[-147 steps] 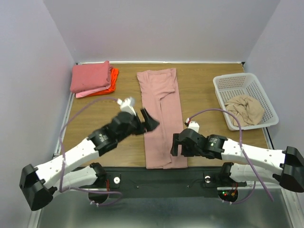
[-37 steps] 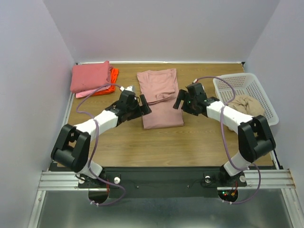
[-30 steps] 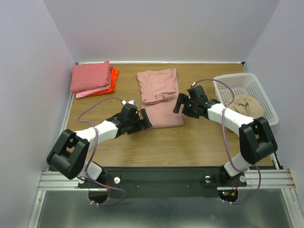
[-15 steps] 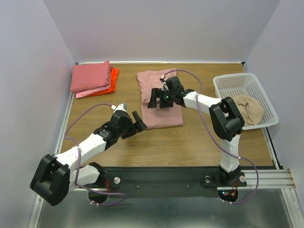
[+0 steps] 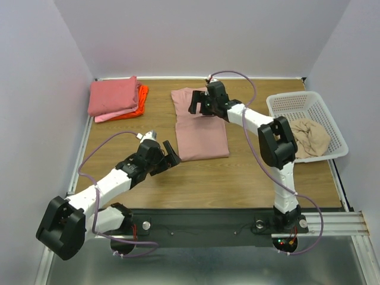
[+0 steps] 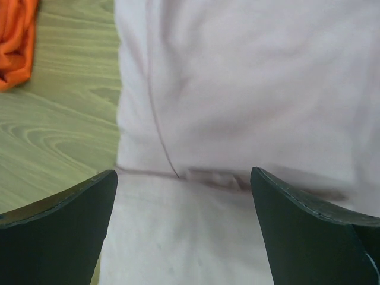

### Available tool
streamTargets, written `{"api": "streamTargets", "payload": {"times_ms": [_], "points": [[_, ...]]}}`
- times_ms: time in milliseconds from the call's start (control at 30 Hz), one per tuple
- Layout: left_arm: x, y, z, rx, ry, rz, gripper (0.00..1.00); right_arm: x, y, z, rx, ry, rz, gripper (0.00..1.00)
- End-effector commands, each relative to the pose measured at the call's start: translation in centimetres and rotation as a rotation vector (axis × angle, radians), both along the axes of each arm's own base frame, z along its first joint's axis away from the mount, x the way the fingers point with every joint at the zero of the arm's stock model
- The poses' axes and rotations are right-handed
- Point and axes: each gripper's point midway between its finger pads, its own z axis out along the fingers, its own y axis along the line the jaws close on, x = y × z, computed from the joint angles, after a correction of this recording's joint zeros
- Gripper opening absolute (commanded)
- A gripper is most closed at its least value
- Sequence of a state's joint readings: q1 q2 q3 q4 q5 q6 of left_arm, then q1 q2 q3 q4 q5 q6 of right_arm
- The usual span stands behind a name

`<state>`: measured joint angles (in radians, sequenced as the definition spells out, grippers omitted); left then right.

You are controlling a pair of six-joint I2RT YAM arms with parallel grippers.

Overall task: Fold and stack the t-shirts
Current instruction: Fold the tshirt

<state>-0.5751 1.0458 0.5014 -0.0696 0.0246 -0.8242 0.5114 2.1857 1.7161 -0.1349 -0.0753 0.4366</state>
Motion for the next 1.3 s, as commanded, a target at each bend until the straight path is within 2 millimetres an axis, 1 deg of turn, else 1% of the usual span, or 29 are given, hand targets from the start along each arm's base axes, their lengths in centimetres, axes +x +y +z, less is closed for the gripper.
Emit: {"api": "streamTargets", "payload": {"times_ms": [0, 33, 67, 100, 133, 167, 233, 267, 333, 367, 400, 433, 467, 533, 567, 633, 700, 733, 767, 833, 867, 900, 967, 1033, 1067, 1133, 1167, 1200, 1267], "points": [[1.6, -0.7, 1.4, -0.006, -0.06, -0.003, 0.98, -1.3, -3.1, 7.7, 0.031, -0.121, -0.1, 1.0], [1.8, -0.9, 1.4, -0.007, -0.063, -0.005, 0.98, -2.4, -4.0, 8.3, 0.034, -0.114, -0.127, 1.0], [2.4, -1.2, 1.4, -0.009, -0.072, -0.01, 0.98, -4.7, -5.7, 5.3, 0.007, -0.033, -0.167, 1.0], [2.7, -1.6, 1.6, -0.015, -0.08, -0.019, 0.98, -5.7, -7.1, 4.9, -0.001, -0.014, -0.215, 1.0], [3.1, -1.9, 1.6, -0.017, -0.08, -0.024, 0.98, -7.6, -8.4, 6.8, 0.028, -0.025, -0.244, 1.0], [3.2, -2.3, 1.1, -0.019, -0.066, -0.039, 0.98, -10.1, -10.2, 3.4, 0.017, 0.064, -0.292, 1.0], [3.9, -3.0, 1.3, -0.027, -0.076, -0.055, 0.98, -13.0, -11.8, 2.0, 0.042, 0.12, -0.324, 1.0], [4.4, -3.4, 0.8, -0.021, -0.069, -0.061, 0.97, -15.4, -12.8, 0.7, 0.065, 0.17, -0.349, 1.0], [4.7, -3.6, 0.2, -0.015, -0.055, -0.068, 0.93, -17.1, -13.4, -0.5, 0.086, 0.218, -0.356, 1.0], [4.9, -3.8, -0.7, -0.006, -0.039, -0.074, 0.86, -17.9, -13.6, -1.0, 0.101, 0.241, -0.367, 0.99], [5.0, -4.1, -0.7, -0.009, -0.035, -0.084, 0.83, -19.0, -13.7, -2.2, 0.1, 0.281, -0.356, 0.98], [5.3, -4.3, -0.9, -0.011, -0.034, -0.086, 0.77, -19.4, -13.9, -2.7, 0.095, 0.293, -0.359, 0.96], [5.3, -4.4, -1.7, 0.001, -0.017, -0.094, 0.75, -19.5, -14.1, -3.1, 0.096, 0.306, -0.372, 0.94], [5.7, -4.4, -2.1, 0.008, -0.01, -0.088, 0.7, -19.8, -14.4, -4.1, 0.086, 0.328, -0.382, 0.91], [5.8, -4.4, -2.3, 0.011, -0.009, -0.085, 0.65, -19.8, -14.5, -4.3, 0.088, 0.337, -0.397, 0.85], [6.0, -4.7, -2.7, 0.01, 0.003, -0.094, 0.59, -19.7, -14.5, -5.1, 0.081, 0.35, -0.404, 0.82], [5.9, -4.8, -3.3, 0.014, 0.016, -0.095, 0.57, -19.5, -14.4, -5.8, 0.089, 0.359, -0.419, 0.75], [6.0, -4.8, -3.5, 0.015, 0.019, -0.095, 0.54, -19.5, -14.3, -6.0, 0.095, 0.365, -0.419, 0.72], [5.9, -4.8, -3.8, 0.018, 0.024, -0.095, 0.45, -19.5, -14.2, -6.2, 0.104, 0.373, -0.423, 0.65], [6.0, -4.8, -4.4, 0.026, 0.039, -0.096, 0.37, -19.6, -13.5, -6.4, 0.129, 0.385, -0.399, 0.57], [6.0, -4.8, -4.9, 0.031, 0.05, -0.101, 0.28, -19.6, -13.4, -6.6, 0.127, 0.391, -0.398, 0.5], [6.0, -4.8, -5.0, 0.032, 0.052, -0.101, 0.25, -19.6, -13.4, -6.7, 0.128, 0.393, -0.395, 0.47], [6.2, -5.0, -5.1, 0.031, 0.054, -0.105, 0.17, -19.7, -13.1, -6.9, 0.136, 0.404, -0.379, 0.45], [6.3, -5.1, -5.4, 0.038, 0.06, -0.113, 0.0, -19.6, -12.9, -6.9, 0.143, 0.398, -0.373, 0.42], [6.3, -5.2, -5.4, 0.033, 0.061, -0.115, 0.0, -19.5, -12.9, -7.0, 0.142, 0.395, -0.375, 0.34], [6.0, -5.3, -5.4, 0.028, 0.057, -0.131, 0.0, -19.3, -12.9, -7.1, 0.14, 0.391, -0.37, 0.23], [5.9, -5.3, -5.2, 0.022, 0.052, -0.137, 0.0, -19.4, -12.7, -6.9, 0.146, 0.393, -0.36, 0.05], [5.5, -5.5, -4.6, 0.008, 0.042, -0.15, 0.0, -19.6, -12.4, -6.3, 0.153, 0.38, -0.327, 0.0], [4.4, -5.3, -4.6, 0.0, 0.043, -0.159, 0.0, -20.5, -12.4, -5.8, 0.168, 0.377, -0.297, 0.0]]}}
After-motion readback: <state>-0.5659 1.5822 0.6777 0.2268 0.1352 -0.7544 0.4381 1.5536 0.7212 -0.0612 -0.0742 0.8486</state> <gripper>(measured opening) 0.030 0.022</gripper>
